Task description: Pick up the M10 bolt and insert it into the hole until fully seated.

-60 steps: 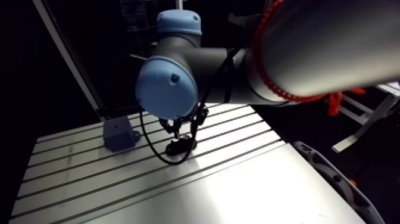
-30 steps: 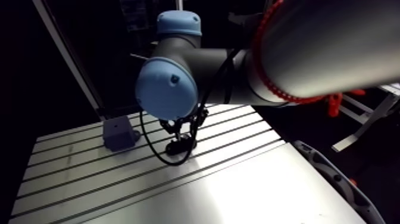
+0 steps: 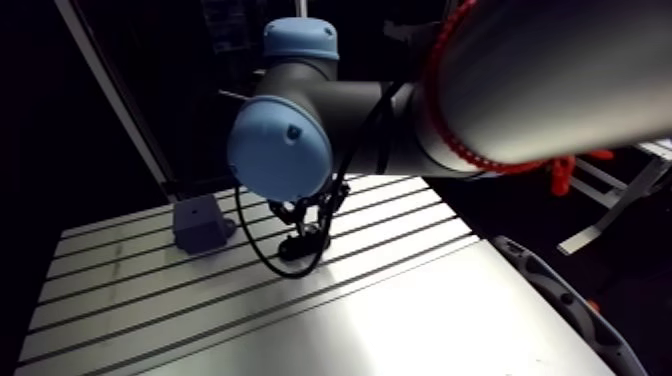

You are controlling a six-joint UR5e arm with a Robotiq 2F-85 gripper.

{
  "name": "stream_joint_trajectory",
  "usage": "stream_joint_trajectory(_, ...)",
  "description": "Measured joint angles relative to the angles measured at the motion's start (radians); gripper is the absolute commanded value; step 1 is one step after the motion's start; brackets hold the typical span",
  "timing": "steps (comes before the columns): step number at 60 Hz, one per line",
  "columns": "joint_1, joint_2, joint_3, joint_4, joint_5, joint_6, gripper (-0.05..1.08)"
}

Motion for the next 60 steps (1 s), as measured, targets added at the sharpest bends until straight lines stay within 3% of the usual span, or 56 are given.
stream_joint_trajectory(60, 0.000, 0.000, 0.002, 0.005, 0.001, -0.003, 0.66)
